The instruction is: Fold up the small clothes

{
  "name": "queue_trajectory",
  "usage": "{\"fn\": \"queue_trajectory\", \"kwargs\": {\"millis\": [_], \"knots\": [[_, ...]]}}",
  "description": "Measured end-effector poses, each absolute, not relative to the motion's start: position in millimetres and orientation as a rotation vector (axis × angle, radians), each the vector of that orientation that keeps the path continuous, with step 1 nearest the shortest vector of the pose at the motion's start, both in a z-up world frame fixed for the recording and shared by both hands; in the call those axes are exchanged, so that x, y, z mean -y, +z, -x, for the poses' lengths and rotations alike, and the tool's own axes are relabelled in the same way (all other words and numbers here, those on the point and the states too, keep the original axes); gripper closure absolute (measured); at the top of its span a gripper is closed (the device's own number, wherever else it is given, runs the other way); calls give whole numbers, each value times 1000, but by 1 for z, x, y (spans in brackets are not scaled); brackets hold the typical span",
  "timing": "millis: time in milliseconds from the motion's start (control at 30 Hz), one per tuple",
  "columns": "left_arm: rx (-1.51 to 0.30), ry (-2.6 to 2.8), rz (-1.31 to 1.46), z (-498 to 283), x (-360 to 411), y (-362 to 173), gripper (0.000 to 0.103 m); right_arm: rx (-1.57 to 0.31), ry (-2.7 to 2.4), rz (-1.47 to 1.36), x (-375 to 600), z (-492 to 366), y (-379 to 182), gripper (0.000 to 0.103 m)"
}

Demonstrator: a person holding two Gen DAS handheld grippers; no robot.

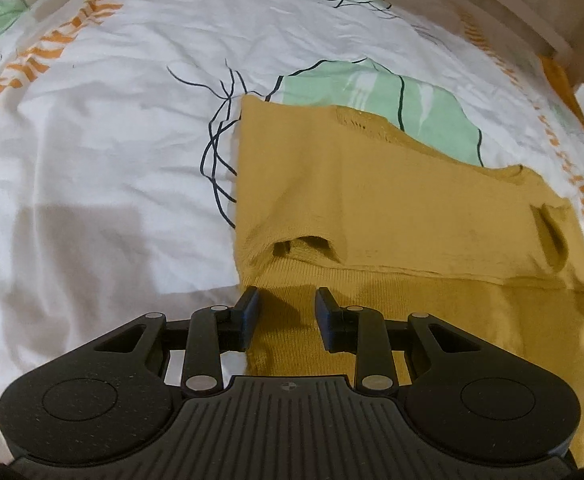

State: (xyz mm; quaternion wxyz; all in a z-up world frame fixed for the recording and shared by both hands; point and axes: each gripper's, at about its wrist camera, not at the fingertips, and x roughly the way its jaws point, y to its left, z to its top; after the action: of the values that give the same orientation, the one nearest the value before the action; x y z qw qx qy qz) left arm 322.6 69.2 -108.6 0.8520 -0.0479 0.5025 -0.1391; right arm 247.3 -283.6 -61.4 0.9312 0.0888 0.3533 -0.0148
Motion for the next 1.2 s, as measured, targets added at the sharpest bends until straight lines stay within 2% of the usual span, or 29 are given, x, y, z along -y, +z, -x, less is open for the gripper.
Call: {"fn": "queue_trajectory", "kwargs": {"millis": [167,333,733,800,967,1133,1200], "knots": [[-1075,-296,154,-327,-74,-108,74,-790,-57,-153,264,-290,-84,19],[-1080,-305,142,-327,-73,-107,73,-844,-125,-185,293,-281,-103,23],[-1084,-304,143,-328,-73,-108,73,-813,-93,-421,349,-264,-90,25],[-1084,-304,144,-329,-73,-108,73,-815,-85,-473,356,-271,-96,31],[-1086,-305,151,-329,-73,-109,73,-816,-59,-505,358,-281,-107,35],[-1087,-303,155,-328,-73,-110,73,-829,-47,-469,351,-285,-107,53],[-1085,-305,152,-328,-73,-110,73,-833,-37,-455,347,-287,-105,70]]}}
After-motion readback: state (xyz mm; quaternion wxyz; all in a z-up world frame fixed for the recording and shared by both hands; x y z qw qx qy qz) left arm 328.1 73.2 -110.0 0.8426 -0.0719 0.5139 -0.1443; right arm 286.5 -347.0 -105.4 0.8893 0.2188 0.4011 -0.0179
